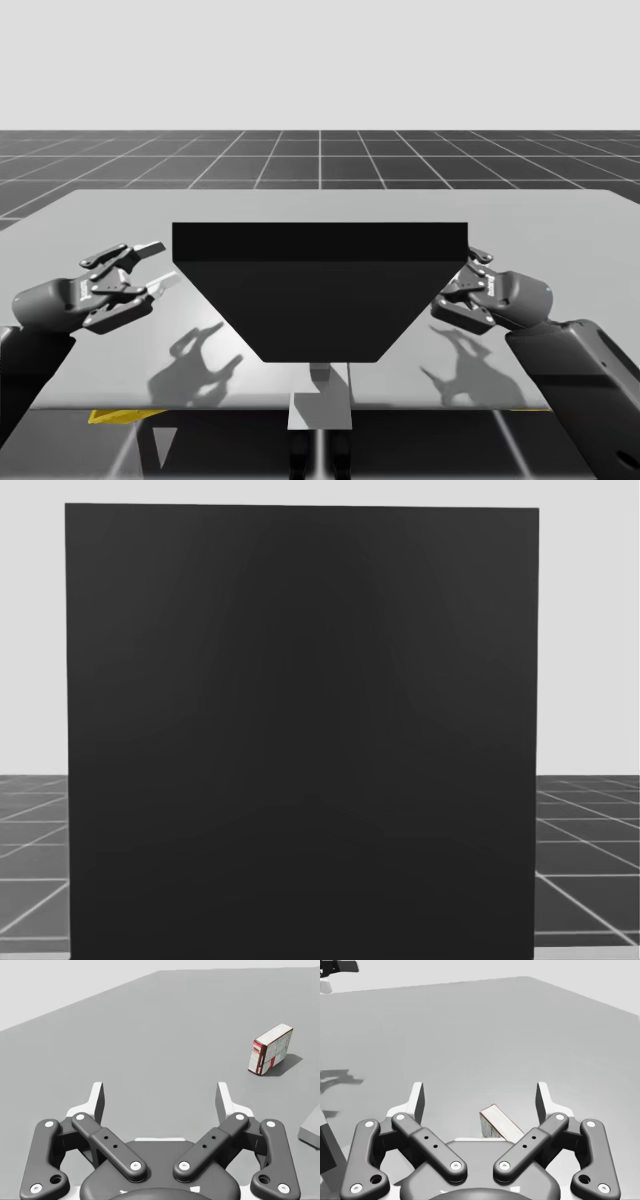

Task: Reach around the screen and pick up the object behind it.

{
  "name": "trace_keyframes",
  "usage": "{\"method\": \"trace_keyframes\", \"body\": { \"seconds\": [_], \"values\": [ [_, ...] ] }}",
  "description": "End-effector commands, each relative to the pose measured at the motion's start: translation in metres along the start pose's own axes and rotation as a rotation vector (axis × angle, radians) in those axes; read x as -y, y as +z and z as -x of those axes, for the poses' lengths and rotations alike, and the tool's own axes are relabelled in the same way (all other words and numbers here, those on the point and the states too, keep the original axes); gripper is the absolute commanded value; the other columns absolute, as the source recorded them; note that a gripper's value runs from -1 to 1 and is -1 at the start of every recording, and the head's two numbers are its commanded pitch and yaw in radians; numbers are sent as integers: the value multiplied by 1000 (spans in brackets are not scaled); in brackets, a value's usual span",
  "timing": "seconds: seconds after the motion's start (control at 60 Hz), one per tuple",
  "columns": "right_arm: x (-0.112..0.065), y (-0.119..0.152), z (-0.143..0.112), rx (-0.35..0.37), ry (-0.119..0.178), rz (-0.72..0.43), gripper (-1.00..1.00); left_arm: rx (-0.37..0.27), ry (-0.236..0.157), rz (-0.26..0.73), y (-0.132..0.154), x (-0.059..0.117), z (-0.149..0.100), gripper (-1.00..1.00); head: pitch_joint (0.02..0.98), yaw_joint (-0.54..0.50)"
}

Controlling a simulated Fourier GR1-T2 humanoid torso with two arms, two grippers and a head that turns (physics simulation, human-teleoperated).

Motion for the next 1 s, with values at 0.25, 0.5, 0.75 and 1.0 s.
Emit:
{"method": "trace_keyframes", "body": {
  "seconds": [0.25,0.5,0.75,1.0],
  "values": [
    [-7,4,27,-186,-24,-22,-1000,-214,-42,195,3,17,26,-1000,33,-29],
    [11,5,43,-173,-25,32,-1000,-254,-58,240,-10,25,37,-1000,40,-39],
    [32,-13,61,-211,-3,39,-1000,-262,-72,266,-20,33,41,-1000,47,-53],
    [43,-35,71,-224,61,-25,-1000,-259,-82,267,-21,36,42,-1000,60,-56]
  ]
}}
